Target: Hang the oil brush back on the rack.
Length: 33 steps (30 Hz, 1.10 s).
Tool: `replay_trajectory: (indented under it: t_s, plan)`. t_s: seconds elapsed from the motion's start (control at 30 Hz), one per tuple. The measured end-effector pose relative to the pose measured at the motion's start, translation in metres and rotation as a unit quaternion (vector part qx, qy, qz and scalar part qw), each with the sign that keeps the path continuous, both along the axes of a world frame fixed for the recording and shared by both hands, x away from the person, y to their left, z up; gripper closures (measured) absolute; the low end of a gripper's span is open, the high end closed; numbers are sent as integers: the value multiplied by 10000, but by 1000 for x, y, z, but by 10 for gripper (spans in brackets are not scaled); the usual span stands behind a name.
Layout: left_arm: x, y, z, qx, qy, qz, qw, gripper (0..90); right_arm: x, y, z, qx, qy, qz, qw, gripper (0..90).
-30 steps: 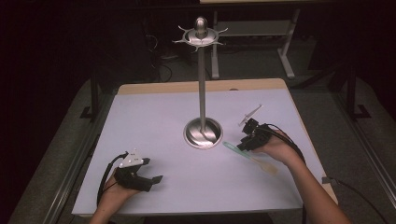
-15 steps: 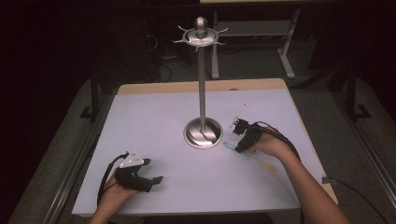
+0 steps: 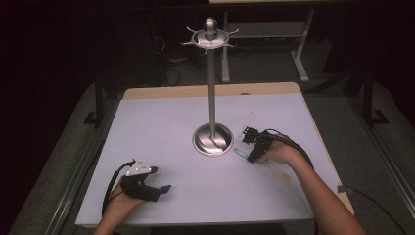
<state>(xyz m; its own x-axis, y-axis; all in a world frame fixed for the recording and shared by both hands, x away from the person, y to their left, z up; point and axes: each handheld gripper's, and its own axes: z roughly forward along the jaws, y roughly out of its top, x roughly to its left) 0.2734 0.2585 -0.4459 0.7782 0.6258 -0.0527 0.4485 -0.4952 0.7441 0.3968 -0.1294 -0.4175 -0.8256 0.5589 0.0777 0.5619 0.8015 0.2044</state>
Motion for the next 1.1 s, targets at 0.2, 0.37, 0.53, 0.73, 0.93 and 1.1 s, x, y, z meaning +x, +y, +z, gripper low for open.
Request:
replay_trajectory:
  t_s: [0.2,0.37,0.53,0.73,0.93,1.1]
  plan:
    - [0,-2,-1,14,42,-19,10000,144,1,6,0,-210,9,47,9998,731]
    - [-1,-2,-1,9,34,-12,10000,144,5,14,0,-504,84,161,9986,735]
    - [0,-1,-1,32,33,-26,10000,144,6,15,0,-524,149,99,9985,755]
    - [0,-2,0,16,31,-3,10000,144,7,15,0,-567,175,-4,9982,780]
    - [0,0,0,49,18,-25,10000,146,7,15,1,-559,174,-38,9983,783]
    - [0,-1,-1,-2,30,11,10000,146,6,10,3,-378,206,-90,9990,783]
